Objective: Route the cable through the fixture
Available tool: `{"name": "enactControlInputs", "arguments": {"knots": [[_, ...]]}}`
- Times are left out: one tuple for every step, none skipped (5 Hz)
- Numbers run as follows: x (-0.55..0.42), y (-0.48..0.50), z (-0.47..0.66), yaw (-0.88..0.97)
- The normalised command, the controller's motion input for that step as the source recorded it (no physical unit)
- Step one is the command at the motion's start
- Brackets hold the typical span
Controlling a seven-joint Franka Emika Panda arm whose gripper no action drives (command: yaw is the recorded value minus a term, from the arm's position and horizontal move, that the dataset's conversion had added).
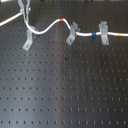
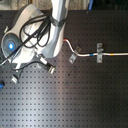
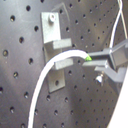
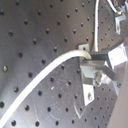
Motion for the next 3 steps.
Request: {"name": "enactControlInputs", "arguments": {"knots": [[0.001,0.0,0.03,0.0],[-0.022,0.184,0.6,0.0],[0.0,0.0,0.01,0.0]]}}
